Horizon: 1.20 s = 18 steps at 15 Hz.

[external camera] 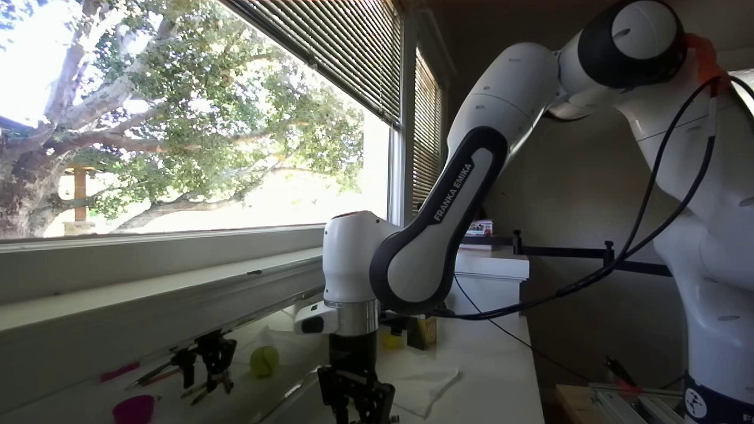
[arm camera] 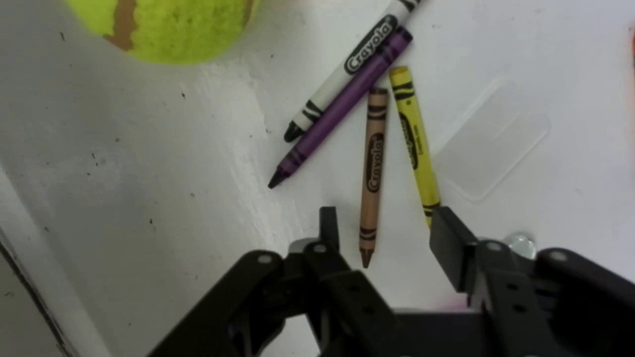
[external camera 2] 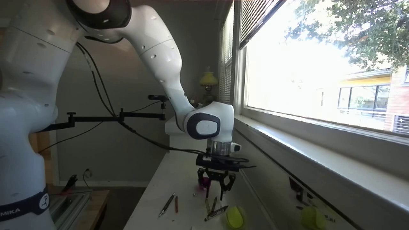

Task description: Move one crayon to the right.

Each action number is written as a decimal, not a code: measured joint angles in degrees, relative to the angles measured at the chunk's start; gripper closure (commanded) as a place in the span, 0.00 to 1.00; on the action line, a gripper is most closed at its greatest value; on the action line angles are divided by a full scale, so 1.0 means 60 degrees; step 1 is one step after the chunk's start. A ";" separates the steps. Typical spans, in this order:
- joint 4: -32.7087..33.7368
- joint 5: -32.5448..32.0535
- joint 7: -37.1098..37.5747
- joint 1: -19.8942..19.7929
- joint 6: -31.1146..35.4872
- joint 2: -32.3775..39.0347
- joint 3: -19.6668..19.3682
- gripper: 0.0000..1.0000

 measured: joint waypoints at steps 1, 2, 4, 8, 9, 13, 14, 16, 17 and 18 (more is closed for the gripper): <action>-0.0001 0.0000 -0.0003 -0.0011 0.0050 0.0022 0.0000 0.76; -0.0002 -0.0001 -0.0004 -0.0020 0.0095 0.0045 0.0000 0.77; -0.0004 -0.0003 -0.0007 -0.0030 0.0159 0.0080 0.0000 0.75; -0.0022 -0.0006 -0.0014 -0.0045 0.0233 0.0101 0.0000 0.67; -0.0024 -0.0006 -0.0014 -0.0048 0.0237 0.0103 0.0000 0.67; -0.0025 -0.0007 -0.0022 -0.0053 0.0245 0.0133 0.0000 0.79; -0.0025 -0.0007 -0.0024 -0.0054 0.0247 0.0141 0.0000 0.76; -0.0025 -0.0012 -0.0040 -0.0055 0.0253 0.0162 0.0000 0.92; -0.0025 -0.0019 -0.0049 -0.0056 0.0265 0.0176 0.0001 0.97; -0.0025 -0.0022 -0.0052 -0.0056 0.0286 0.0188 0.0000 0.96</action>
